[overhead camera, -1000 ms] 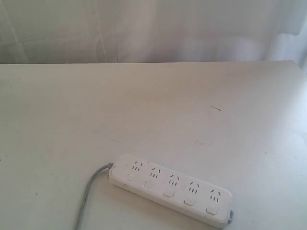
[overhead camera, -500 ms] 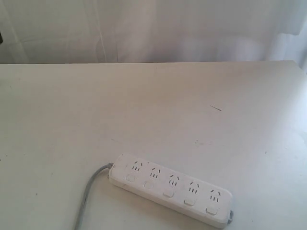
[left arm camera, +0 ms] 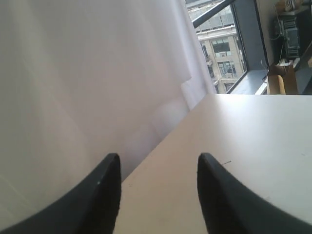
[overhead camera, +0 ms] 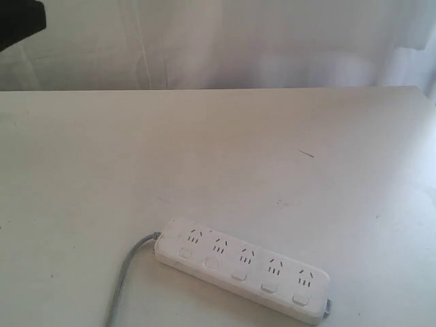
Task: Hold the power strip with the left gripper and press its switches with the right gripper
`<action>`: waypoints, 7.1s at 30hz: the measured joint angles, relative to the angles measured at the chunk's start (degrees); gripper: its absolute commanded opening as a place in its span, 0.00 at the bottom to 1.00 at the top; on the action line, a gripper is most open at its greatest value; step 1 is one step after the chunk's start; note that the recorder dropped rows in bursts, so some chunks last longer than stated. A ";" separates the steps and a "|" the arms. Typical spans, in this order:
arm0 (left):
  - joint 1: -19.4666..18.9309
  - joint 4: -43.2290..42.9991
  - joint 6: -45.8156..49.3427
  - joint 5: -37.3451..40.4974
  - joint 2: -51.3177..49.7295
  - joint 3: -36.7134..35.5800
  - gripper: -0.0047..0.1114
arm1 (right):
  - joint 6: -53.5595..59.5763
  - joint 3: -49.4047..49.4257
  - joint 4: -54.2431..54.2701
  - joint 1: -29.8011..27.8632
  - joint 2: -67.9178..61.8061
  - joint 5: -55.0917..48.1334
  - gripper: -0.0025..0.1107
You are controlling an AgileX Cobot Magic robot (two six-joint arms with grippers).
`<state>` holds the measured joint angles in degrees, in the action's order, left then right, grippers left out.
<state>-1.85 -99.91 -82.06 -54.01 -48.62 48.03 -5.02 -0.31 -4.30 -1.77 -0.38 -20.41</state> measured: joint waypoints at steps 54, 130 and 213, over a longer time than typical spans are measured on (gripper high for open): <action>31.00 0.10 7.79 26.45 -20.00 -1.20 0.48 | 0.00 0.00 0.00 0.00 0.00 0.00 0.02; 45.92 85.20 119.56 66.41 -41.55 7.68 0.59 | 0.00 0.00 0.00 0.00 0.00 -0.11 0.02; 40.56 94.07 136.50 84.94 -59.66 27.22 0.95 | 0.00 0.00 0.00 0.00 0.00 -0.11 0.02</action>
<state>38.70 -5.83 54.44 30.93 -108.28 75.25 -5.02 -0.31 -4.30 -1.77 -0.38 -20.52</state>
